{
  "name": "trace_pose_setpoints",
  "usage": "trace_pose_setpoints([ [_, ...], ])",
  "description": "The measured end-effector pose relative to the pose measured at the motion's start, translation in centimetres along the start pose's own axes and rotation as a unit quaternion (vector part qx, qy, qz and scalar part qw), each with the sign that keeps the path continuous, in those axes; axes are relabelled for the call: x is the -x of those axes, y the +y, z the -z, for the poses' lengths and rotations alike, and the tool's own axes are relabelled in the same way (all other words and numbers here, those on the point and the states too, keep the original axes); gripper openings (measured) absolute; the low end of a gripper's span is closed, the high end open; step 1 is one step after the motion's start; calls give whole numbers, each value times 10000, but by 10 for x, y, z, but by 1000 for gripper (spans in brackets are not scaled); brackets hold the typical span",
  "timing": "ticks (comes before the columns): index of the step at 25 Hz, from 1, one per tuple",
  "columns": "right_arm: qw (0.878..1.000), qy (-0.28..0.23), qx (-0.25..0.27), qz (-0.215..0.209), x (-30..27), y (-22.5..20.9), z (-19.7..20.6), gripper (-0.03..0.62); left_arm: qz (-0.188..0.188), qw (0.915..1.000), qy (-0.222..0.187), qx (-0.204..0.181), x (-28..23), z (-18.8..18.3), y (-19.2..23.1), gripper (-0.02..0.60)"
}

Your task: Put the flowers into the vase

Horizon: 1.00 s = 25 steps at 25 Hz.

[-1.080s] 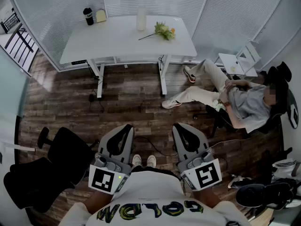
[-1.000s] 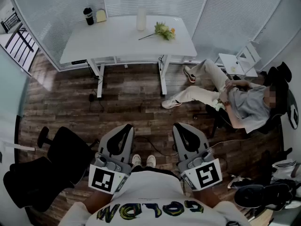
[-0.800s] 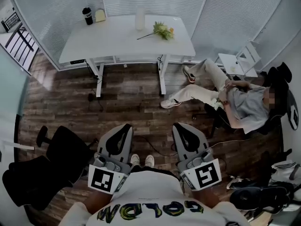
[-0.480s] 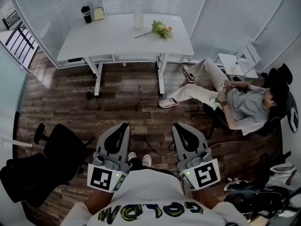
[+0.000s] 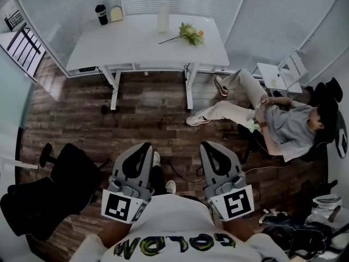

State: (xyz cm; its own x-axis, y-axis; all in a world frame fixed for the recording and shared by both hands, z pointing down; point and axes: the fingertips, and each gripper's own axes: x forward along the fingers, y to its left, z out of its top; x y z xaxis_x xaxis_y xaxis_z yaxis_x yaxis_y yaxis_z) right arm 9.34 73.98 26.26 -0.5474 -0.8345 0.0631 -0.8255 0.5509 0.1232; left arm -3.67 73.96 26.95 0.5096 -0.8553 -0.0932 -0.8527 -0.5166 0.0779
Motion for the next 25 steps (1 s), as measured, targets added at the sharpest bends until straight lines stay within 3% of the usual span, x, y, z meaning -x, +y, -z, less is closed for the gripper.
trace_pose_setpoints([
  [15,10000,45,83,10,-152,-35,-9,10,25,9999,41,100,-95,2,123,21],
  [25,9998,101,16,155,-260,-57,-17,10,254,9995,94,136,-166,-5,211,21],
])
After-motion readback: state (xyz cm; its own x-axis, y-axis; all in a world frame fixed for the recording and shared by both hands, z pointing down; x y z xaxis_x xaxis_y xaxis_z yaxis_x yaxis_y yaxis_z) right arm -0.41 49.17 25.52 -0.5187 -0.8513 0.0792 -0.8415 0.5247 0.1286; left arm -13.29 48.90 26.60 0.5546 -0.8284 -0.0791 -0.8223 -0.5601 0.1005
